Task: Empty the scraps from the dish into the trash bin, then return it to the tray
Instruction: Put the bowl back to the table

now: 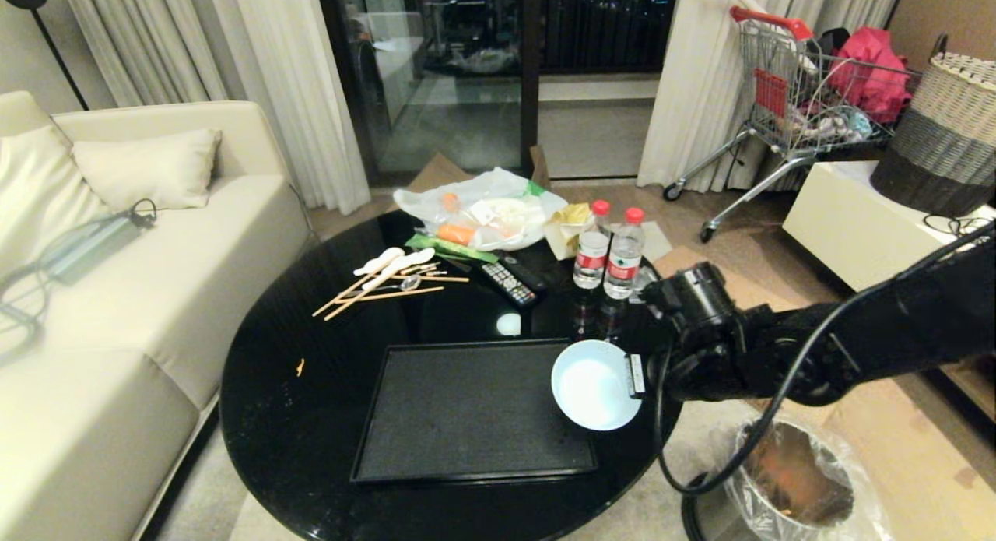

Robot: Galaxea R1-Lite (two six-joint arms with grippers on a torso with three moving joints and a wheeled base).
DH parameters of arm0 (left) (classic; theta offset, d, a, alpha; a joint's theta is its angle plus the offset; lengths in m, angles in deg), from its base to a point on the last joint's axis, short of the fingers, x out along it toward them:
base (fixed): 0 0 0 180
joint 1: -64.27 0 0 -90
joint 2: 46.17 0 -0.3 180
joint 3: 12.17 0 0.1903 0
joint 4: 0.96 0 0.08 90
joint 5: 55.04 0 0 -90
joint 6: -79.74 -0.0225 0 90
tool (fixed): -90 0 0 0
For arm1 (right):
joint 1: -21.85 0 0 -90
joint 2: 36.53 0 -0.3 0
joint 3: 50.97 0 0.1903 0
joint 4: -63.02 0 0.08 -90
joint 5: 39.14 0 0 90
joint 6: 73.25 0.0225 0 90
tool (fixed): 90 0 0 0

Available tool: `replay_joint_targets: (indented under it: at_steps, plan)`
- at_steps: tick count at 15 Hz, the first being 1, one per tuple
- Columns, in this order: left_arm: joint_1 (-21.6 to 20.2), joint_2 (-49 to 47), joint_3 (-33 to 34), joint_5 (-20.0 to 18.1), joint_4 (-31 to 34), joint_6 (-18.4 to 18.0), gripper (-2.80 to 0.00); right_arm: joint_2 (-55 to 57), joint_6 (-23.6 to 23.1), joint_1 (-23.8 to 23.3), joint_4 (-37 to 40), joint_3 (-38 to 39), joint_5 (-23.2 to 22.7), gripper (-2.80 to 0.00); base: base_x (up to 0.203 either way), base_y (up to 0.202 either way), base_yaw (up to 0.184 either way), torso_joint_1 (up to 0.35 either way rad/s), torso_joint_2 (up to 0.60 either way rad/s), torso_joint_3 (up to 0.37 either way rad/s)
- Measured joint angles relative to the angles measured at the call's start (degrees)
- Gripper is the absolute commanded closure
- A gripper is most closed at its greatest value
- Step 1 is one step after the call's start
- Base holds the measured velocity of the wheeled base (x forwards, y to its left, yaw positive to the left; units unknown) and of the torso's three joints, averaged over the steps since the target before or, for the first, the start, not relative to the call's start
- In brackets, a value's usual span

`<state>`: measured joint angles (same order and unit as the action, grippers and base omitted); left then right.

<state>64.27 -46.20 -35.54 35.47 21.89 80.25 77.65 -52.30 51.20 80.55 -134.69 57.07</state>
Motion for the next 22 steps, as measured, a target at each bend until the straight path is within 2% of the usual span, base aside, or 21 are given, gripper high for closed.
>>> replay_joint_targets:
  at_steps: [5,11,18,22]
  plan:
    - [0.0,0.0,0.0,0.0,0.0,0.0,0.0,8.5,12.7,5.2,10.1,-14.5,1.2,0.0,0.0,0.0,0.0,0.0,0.0,0.0]
    - [0.0,0.0,0.0,0.0,0.0,0.0,0.0,17.6,26.2,8.1,23.2,-30.8,1.2,0.0,0.0,0.0,0.0,0.0,0.0,0.0]
    - [0.0,0.0,0.0,0.0,0.0,0.0,0.0,24.5,28.7,8.3,21.9,-38.4,3.6,0.0,0.0,0.0,0.0,0.0,0.0,0.0]
    - [0.0,0.0,0.0,0.0,0.0,0.0,0.0,27.1,29.0,8.3,21.8,-39.5,4.1,0.0,0.0,0.0,0.0,0.0,0.0,0.0]
